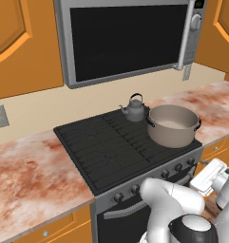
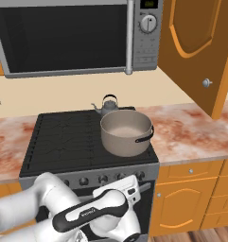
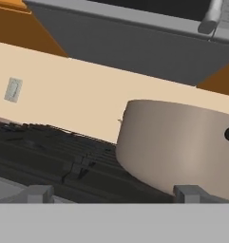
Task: Pick the kettle from the cabinet and place it on a stove burner. Then pick the pot from the counter and place it on another stove burner. Finally, turn both burners on.
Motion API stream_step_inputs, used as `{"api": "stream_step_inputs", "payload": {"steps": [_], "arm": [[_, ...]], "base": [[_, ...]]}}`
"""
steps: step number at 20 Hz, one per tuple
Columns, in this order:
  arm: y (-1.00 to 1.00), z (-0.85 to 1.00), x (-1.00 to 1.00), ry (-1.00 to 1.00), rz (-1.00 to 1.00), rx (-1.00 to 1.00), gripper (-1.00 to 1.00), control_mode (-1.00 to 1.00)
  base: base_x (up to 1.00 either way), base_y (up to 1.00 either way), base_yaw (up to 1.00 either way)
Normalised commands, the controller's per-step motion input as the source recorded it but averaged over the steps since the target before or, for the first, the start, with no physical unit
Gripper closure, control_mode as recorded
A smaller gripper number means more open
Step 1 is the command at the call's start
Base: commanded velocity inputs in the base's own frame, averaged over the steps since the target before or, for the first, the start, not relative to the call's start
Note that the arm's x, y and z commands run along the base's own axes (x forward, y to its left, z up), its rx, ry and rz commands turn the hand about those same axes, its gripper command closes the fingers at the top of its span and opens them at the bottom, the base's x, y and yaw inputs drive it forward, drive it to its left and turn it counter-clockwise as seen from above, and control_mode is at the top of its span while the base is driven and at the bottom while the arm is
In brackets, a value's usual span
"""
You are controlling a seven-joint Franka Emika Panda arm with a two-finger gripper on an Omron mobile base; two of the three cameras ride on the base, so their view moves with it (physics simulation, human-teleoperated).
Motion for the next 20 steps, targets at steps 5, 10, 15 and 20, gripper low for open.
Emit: {"api": "stream_step_inputs", "payload": {"steps": [5, 10, 15, 20], "arm": [[0.0, -0.2, 0.01, 0.0, 0.0, 0.03, -1.0, -1.0], [-0.03, -0.12, 0.02, 0.0, 0.0, 0.0, -1.0, -1.0], [-0.14, -0.12, 0.04, 0.0, 0.0, 0.0, -1.0, -1.0], [-0.14, -0.1, 0.13, 0.0, 0.0, 0.0, -1.0, -1.0]], "base": [[0.0, 0.0, 0.0], [0.0, 0.0, 0.0], [0.0, 0.0, 0.0], [0.0, 0.0, 0.0]]}}
